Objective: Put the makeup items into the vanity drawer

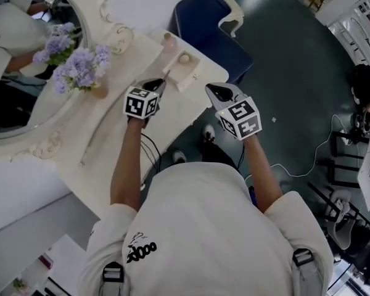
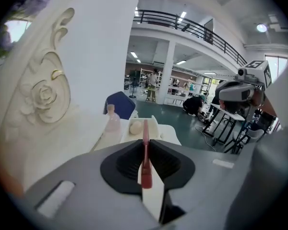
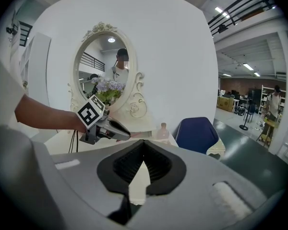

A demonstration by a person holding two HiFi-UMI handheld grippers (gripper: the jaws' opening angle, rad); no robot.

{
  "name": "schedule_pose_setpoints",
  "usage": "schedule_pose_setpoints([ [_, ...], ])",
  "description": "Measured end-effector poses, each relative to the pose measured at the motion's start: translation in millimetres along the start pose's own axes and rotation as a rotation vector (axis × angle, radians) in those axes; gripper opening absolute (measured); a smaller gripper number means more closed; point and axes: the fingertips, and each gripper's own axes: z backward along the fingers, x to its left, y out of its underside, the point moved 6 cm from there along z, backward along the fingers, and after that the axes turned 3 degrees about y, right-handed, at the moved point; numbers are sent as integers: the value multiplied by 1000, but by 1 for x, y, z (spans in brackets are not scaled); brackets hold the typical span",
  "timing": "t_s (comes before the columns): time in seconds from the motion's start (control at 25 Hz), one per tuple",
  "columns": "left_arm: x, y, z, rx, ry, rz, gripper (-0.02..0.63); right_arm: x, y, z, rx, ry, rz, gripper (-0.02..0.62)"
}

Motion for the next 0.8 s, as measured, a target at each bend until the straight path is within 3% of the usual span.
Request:
schedule_pose_setpoints([
  [0.4, -11, -52, -78, 147, 39, -185, 66, -66, -8, -16, -8, -4, 1, 3],
  [0.48, -6, -52, -94, 212, 31, -244, 66, -75, -7, -20, -6, -15, 2, 4],
  [0.6, -1, -36, -117, 387, 44, -325, 66, -85, -2, -26, 1, -42, 3, 4],
  [0.68, -2, -25, -128, 475, 71, -327, 66, -93, 1, -29, 8, -60, -4, 3],
  [0.8, -4, -19, -142, 520, 101, -290, 66, -107, 4, -34, 15, -82, -13, 3],
])
